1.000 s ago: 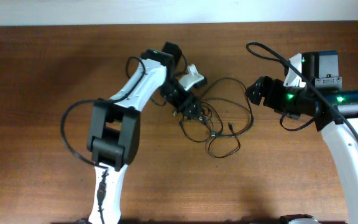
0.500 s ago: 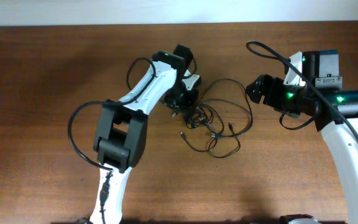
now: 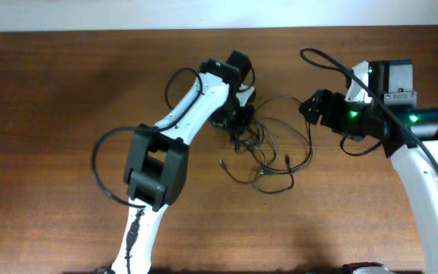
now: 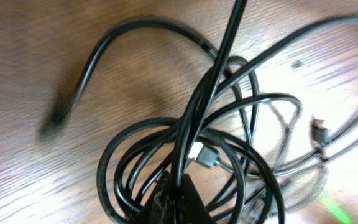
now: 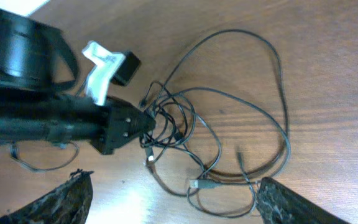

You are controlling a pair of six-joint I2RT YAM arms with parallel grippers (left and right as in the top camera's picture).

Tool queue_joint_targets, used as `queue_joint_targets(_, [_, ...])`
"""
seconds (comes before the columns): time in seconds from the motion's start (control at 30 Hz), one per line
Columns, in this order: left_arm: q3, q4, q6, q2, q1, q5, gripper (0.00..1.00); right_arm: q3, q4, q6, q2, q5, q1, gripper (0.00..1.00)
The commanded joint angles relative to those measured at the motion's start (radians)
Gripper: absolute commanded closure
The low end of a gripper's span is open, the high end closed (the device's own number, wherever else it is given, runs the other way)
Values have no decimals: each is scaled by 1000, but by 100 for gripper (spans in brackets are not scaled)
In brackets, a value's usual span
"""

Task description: Untangle cables

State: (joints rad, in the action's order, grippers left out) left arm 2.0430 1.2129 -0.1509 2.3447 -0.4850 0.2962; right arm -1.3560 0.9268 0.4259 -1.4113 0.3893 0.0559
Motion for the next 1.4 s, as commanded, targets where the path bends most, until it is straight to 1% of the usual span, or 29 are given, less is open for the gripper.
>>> queue_joint_targets(0.0, [167, 63, -6, -112, 42, 10, 100, -6, -68, 91, -64, 71, 50, 20])
queue_joint_targets(0.07, [205, 68, -23, -140, 52, 18, 100, -7, -161, 180, -120, 71, 120, 22])
queue_joint_targets(0.13, [208, 56, -83, -148, 69, 19, 100, -6, -246, 266, -181, 71, 167, 23])
queue_joint_targets(0.2, [208, 49, -119, -148, 89, 23, 100, -7, -328, 317, -235, 83, 195, 24])
queue_joint_targets(0.27, [208, 32, -119, -148, 97, 30, 100, -7, -415, 369, -290, 97, 221, 30])
queue_joint_targets(0.37, [208, 10, -119, -148, 97, 33, 100, -7, -454, 399, -357, 100, 262, 35])
queue_joint_targets(0.43, [208, -11, -119, -148, 98, 70, 100, -7, -482, 412, -396, 97, 289, 37])
queue_joint_targets(0.47, [208, -21, -119, -148, 98, 92, 100, -6, -497, 429, -412, 97, 292, 40])
queue_joint_targets(0.53, [220, -35, -119, -148, 107, 140, 100, -6, -506, 447, -447, 93, 291, 55])
queue_joint_targets(0.6, [264, -32, -119, -148, 134, 183, 100, -6, -505, 447, -460, 93, 291, 74])
queue_joint_targets(0.63, [328, -25, -119, -148, 176, 247, 100, -6, -505, 447, -460, 93, 290, 96])
queue_joint_targets(0.7, [436, 5, -118, -148, 261, 314, 100, -6, -472, 424, -460, 93, 277, 96])
queue_joint_targets(0.77, [498, 45, -111, -148, 317, 319, 100, -6, -424, 356, -460, 92, 256, 96])
queue_joint_targets(0.83, [539, 103, -42, -148, 378, 317, 100, -7, -376, 239, -455, 107, 227, 96])
queue_joint_targets(0.87, [539, 138, -6, -148, 406, 300, 100, -8, -373, 179, -443, 149, 216, 96])
queue_joint_targets(0.9, [536, 184, 0, -148, 429, 213, 100, -26, -349, 125, -411, 192, 204, 96])
queue_joint_targets(0.93, [531, 230, 0, -148, 443, 61, 100, -78, -278, 70, -363, 179, 202, 96])
queue_joint_targets(0.97, [529, 249, 0, -148, 443, -28, 100, -123, -226, 36, -336, 179, 203, 96])
queue_joint_targets(1.0, [525, 270, 0, -148, 440, -157, 100, -239, -99, -9, -293, 127, 202, 96])
queue_joint_targets(1.03, [525, 286, -1, -148, 441, -280, 100, -361, 30, -31, -267, 7, 197, 96])
queue_joint_targets(1.07, [525, 289, -1, -148, 452, -352, 100, -463, 134, -34, -259, -112, 188, 96])
queue_joint_targets(1.13, [525, 289, -1, -148, 487, -419, 100, -608, 272, -34, -256, -294, 163, 96])
queue_joint_targets(1.2, [525, 289, -1, -148, 537, -425, 100, -726, 379, -34, -256, -435, 111, 96])
queue_joint_targets(1.23, [525, 290, -1, -148, 559, -425, 100, -754, 406, -34, -256, -454, 84, 96])
queue_joint_targets(1.27, [525, 292, -1, -148, 571, -424, 100, -764, 414, -33, -256, -447, 64, 96])
queue_joint_targets(1.3, [525, 297, 0, -148, 577, -403, 100, -765, 413, -34, -257, -394, 47, 96])
queue_joint_targets(1.33, [525, 298, 14, -148, 574, -349, 100, -765, 411, -55, -270, -343, 54, 96])
queue_joint_targets(1.37, [525, 292, 64, -148, 565, -262, 100, -765, 412, -55, -283, -329, 65, 96])
